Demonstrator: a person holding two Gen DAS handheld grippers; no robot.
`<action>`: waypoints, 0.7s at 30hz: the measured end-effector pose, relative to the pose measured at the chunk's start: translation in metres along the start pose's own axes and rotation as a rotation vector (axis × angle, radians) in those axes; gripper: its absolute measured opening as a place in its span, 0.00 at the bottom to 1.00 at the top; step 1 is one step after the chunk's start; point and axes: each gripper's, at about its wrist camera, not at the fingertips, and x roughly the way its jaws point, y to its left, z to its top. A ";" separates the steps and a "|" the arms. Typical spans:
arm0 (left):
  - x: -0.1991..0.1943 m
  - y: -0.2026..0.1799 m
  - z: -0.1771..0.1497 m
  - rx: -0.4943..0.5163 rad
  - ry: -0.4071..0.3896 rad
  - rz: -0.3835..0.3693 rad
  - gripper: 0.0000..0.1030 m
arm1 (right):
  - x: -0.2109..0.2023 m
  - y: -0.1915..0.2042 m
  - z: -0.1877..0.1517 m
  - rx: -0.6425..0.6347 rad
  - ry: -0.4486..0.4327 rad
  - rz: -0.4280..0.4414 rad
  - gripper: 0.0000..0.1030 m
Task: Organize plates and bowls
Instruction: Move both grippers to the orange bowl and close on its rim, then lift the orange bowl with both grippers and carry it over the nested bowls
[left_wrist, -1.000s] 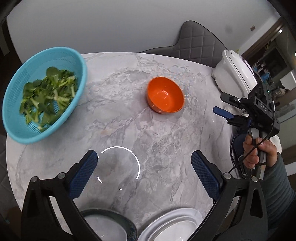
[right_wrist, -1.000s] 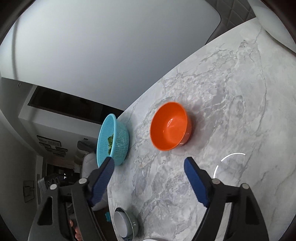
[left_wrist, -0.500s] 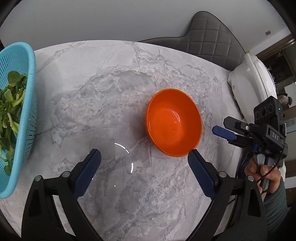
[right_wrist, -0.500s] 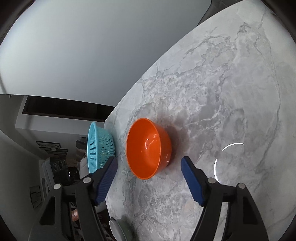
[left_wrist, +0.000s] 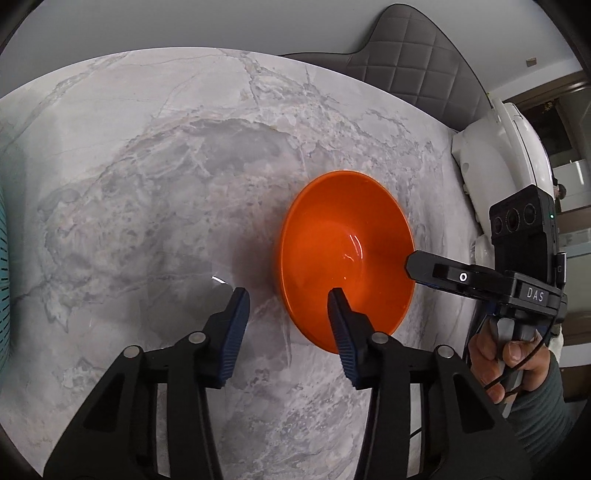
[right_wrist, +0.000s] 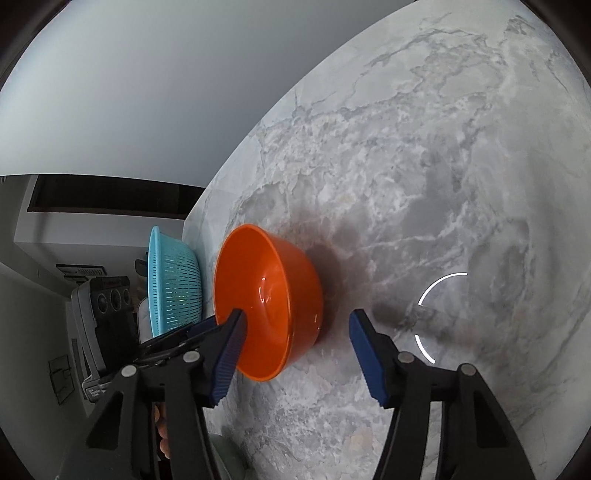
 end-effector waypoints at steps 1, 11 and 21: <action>0.000 -0.001 0.001 0.005 0.001 -0.010 0.37 | 0.002 0.000 0.001 -0.005 -0.002 0.003 0.53; 0.010 0.000 0.018 0.008 0.013 -0.050 0.30 | 0.004 0.003 0.010 -0.042 -0.005 0.014 0.52; 0.018 0.003 0.022 0.001 0.026 -0.041 0.18 | 0.011 0.002 0.014 -0.079 0.039 -0.010 0.42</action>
